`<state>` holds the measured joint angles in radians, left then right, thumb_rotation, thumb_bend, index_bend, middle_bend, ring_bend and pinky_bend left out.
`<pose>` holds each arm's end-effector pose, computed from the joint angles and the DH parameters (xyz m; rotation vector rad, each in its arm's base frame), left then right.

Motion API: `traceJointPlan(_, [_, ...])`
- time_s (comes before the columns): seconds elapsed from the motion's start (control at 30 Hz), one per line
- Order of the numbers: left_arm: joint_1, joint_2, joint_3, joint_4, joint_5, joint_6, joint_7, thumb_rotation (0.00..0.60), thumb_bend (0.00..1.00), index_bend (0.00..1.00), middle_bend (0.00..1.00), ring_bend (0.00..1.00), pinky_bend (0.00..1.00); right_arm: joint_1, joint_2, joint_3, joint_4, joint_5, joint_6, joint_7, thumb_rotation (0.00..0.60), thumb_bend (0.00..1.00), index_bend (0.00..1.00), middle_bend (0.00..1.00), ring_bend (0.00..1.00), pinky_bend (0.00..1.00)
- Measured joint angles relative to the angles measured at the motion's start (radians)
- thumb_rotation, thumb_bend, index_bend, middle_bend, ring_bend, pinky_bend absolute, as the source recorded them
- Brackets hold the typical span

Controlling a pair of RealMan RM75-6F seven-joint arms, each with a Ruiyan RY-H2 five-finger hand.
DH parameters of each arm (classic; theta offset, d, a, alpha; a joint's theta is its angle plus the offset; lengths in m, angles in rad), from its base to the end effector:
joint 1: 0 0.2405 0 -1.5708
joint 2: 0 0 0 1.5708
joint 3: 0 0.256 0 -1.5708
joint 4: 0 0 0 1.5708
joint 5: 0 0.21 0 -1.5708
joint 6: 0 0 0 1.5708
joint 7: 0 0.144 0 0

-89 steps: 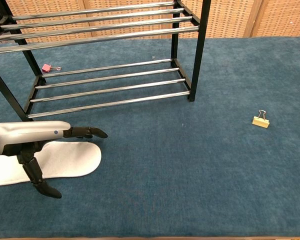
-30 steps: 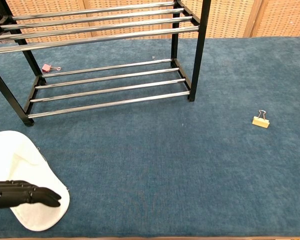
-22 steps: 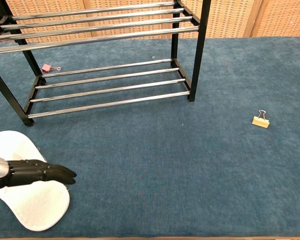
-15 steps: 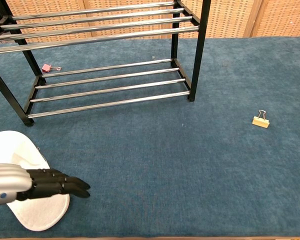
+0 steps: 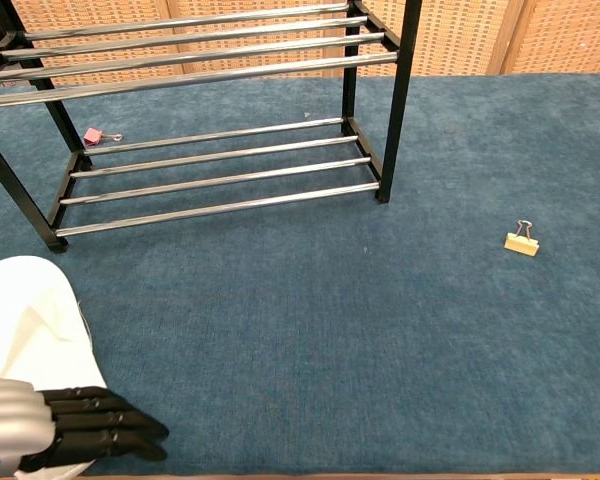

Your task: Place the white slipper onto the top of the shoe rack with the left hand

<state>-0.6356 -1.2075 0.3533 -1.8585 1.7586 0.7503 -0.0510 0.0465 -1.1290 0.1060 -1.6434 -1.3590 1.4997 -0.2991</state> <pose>-0.2086 0.1386 0.0016 -2.6161 -1.2656 -0.5370 -0.3242 -0.1784 0.1700 1.2940 -0.7604 0.6466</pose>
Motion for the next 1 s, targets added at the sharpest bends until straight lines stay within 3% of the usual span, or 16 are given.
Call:
traceJointPlan(0.73, [0.052, 0.139, 0.133, 0.04, 0.08, 0.109, -0.058, 0.6, 0.0, 0.0, 0.0, 0.0, 0.0, 0.001, 0.001, -0.002, -0.006, 0.006, -0.007, -0.003, 0.6, 0.0, 0.0, 0.0, 0.0, 0.0])
traceJointPlan(1.0, [0.084, 0.16, 0.15, 0.085, 0.15, 0.259, -0.167, 0.6, 0.0, 0.0, 0.0, 0.0, 0.0, 0.003, 0.001, -0.003, -0.008, 0.009, -0.011, -0.004, 0.6, 0.0, 0.0, 0.0, 0.0, 0.0])
